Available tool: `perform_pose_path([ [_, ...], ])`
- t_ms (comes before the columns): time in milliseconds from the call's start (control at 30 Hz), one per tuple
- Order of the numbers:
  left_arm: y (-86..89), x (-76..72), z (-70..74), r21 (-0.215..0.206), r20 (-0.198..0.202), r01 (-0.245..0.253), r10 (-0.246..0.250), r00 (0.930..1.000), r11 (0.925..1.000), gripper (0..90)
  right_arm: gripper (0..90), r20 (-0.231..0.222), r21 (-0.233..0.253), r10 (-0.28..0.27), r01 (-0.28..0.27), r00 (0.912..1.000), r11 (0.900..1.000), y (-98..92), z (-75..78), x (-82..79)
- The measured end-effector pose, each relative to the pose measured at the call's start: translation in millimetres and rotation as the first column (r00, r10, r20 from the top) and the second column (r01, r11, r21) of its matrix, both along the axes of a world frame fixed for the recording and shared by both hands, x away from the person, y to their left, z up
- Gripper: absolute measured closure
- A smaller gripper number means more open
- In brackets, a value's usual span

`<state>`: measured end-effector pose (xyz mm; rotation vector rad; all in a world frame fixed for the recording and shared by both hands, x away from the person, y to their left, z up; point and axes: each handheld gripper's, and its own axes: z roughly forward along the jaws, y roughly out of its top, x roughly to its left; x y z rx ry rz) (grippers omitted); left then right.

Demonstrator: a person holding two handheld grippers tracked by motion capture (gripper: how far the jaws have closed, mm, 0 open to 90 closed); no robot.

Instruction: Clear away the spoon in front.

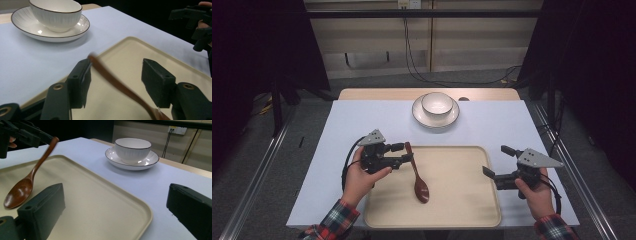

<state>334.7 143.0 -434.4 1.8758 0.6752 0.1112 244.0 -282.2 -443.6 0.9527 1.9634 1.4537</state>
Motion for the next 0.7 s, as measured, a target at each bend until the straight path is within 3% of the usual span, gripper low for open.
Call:
perform_pose_path([
  [333, 2.0, 0.2, 1.2, -0.009, 0.011, -0.015, 0.015, 0.9998, 0.9998, 35.3, 1.4, 0.006, -0.008, 0.0, 0.0, 1.0, 1.0, -0.1, 0.6, -1.0],
  [700, 14.2, 1.7, 6.1, -0.059, 0.04, -0.049, 0.051, 0.9979, 0.997, 24.0, 1.4, -0.004, -0.005, 0.011, -0.011, 0.9999, 1.0, 1.1, 0.1, -0.1],
])
